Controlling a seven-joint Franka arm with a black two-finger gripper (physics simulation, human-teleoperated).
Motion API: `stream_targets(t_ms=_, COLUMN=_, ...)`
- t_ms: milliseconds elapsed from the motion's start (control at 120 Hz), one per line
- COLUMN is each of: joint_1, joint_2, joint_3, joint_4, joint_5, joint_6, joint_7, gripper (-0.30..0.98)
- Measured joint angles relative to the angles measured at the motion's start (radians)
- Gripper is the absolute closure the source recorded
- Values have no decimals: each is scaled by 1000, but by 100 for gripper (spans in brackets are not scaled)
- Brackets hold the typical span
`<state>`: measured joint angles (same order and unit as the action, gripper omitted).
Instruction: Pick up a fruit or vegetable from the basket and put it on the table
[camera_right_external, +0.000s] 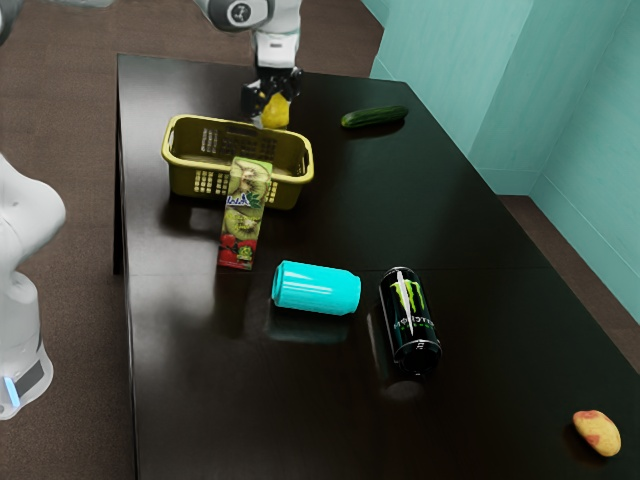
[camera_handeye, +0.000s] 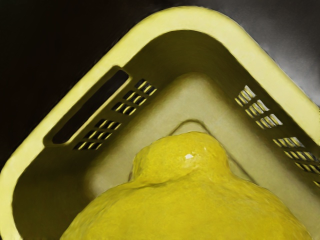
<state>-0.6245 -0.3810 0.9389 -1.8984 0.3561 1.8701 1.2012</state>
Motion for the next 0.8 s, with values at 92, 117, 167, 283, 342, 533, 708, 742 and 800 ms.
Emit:
stream_targets(t_ms=92, joint_1=-8, joint_2=21, joint_3=-2, joint_4=112, joint_5=-6, joint_6=-34, joint_7=-8, gripper=45)
stream_targets(t_ms=117, joint_1=-19, joint_2=32, joint_3=9, joint_4=136, joint_5=-7, joint_6=-40, joint_7=-10, gripper=45)
stream_targets(t_ms=167, joint_1=-136, joint_2=60, joint_3=118, joint_4=199, joint_5=-10, joint_6=-49, joint_7=-16, gripper=45)
stream_targets(t_ms=283, joint_1=-657, joint_2=63, joint_3=582, joint_4=343, joint_5=-23, joint_6=-61, joint_7=-38, gripper=47)
stream_targets(t_ms=342, joint_1=-898, joint_2=39, joint_3=776, joint_4=405, joint_5=-26, joint_6=-64, joint_7=-51, gripper=48)
stream_targets(t_ms=533, joint_1=-1263, joint_2=-99, joint_3=989, joint_4=539, joint_5=-22, joint_6=-59, joint_7=-98, gripper=52)
stream_targets(t_ms=708, joint_1=-1317, joint_2=-215, joint_3=1015, joint_4=550, joint_5=9, joint_6=-11, joint_7=-128, gripper=51)
stream_targets(t_ms=742, joint_1=-1326, joint_2=-227, joint_3=1016, joint_4=554, joint_5=15, joint_6=-1, joint_7=-133, gripper=52)
stream_targets(t_ms=800, joint_1=-1333, joint_2=-236, joint_3=1016, joint_4=557, joint_5=18, joint_6=10, joint_7=-140, gripper=37)
